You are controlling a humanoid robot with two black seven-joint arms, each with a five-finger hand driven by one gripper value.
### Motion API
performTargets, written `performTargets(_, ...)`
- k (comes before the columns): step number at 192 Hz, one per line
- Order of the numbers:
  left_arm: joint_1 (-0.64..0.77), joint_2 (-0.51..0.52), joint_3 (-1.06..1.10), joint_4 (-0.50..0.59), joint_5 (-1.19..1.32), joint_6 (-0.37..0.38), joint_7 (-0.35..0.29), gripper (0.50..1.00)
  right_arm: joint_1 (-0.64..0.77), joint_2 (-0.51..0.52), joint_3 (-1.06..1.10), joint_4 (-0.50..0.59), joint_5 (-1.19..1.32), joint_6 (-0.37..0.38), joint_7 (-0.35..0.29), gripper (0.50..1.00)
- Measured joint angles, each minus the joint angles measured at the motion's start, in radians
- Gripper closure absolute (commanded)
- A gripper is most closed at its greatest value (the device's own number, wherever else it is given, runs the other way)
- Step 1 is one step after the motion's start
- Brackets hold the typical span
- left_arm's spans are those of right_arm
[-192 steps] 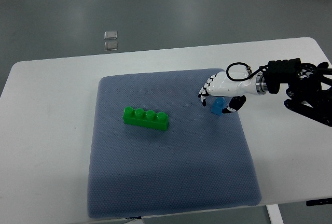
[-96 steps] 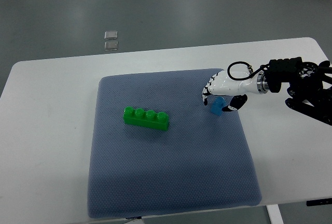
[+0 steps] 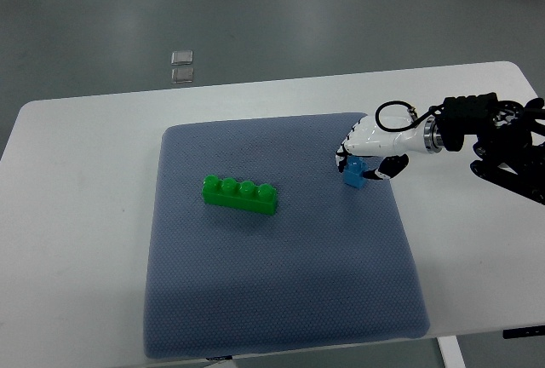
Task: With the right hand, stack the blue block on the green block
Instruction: 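Close the right hand fingers around the small blue block, then lift the blue block and carry it over the green block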
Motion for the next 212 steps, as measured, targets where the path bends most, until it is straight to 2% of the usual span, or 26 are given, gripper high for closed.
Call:
performTargets(16, 0.000, 0.000, 0.000, 0.000, 0.000, 0.000, 0.000, 0.500, 0.000, 0.000, 0.000, 0.000, 0.000, 0.000, 0.000, 0.852)
performTargets(45, 0.000, 0.000, 0.000, 0.000, 0.000, 0.000, 0.000, 0.500, -0.001, 0.001, 0.000, 0.000, 0.000, 0.000, 0.000, 0.918)
performTargets(63, 0.000, 0.000, 0.000, 0.000, 0.000, 0.000, 0.000, 0.500, -0.002, 0.001, 0.000, 0.000, -0.001, 0.000, 0.000, 0.924)
performTargets(74, 0.000, 0.000, 0.000, 0.000, 0.000, 0.000, 0.000, 0.500, -0.003, 0.002, 0.000, 0.000, -0.001, 0.001, 0.000, 0.948)
performTargets(166, 0.000, 0.000, 0.000, 0.000, 0.000, 0.000, 0.000, 0.500, 0.033, 0.002, 0.008, 0.008, 0.001, 0.000, 0.000, 0.948)
performTargets(212, 0.000, 0.000, 0.000, 0.000, 0.000, 0.000, 0.000, 0.500, 0.104, 0.055, 0.011, 0.025, 0.005, -0.003, -0.001, 0.948)
